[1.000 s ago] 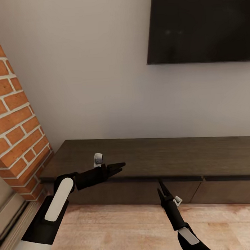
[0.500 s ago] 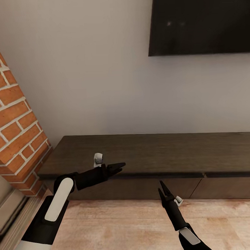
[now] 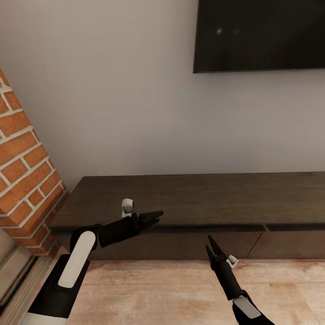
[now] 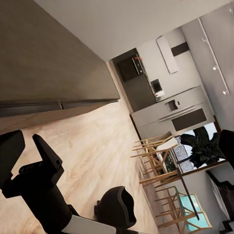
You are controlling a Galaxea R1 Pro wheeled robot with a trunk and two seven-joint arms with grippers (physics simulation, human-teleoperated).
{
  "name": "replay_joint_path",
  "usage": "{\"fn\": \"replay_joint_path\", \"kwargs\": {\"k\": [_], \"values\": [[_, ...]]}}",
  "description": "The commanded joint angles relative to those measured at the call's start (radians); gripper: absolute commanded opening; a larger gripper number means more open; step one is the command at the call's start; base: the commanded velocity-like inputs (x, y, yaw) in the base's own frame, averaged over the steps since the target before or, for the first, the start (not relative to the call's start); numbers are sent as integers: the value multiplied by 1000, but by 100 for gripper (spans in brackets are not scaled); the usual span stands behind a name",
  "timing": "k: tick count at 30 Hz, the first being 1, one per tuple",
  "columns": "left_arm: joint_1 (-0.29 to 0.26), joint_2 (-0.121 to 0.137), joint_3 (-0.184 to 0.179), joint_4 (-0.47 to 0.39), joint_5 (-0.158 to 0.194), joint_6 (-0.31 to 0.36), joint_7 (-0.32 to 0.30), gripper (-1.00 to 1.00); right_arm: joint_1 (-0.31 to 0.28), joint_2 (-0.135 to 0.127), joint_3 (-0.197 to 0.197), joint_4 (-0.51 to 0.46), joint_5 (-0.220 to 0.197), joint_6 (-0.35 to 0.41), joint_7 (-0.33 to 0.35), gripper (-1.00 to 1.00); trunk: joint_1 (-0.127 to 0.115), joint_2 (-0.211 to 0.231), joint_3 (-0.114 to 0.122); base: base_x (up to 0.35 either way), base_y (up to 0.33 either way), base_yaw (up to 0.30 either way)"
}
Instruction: Place each of the two pumpkins and all three candles from the living room inside a cabinet in the living room (use any cabinet), then make sure every cabinet is closed, and position the cauldron so it is next to a table in the living room.
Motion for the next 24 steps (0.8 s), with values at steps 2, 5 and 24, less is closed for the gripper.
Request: {"fn": "replay_joint_path", "kwargs": {"k": [2, 5, 24], "values": [[-1, 0, 0, 0, -4, 1, -6, 100, 0, 0, 0, 1, -7, 8, 3, 100, 0, 0, -1, 157, 0, 0], [-1, 0, 0, 0, -4, 1, -6, 100, -1, 0, 0, 1, -7, 8, 3, 100, 0, 0, -1, 259, 0, 0], [-1, 0, 1, 0, -5, 2, -18, 100, 0, 0, 0, 1, -5, 5, 5, 100, 3, -2, -24, 59, 0, 0]]}}
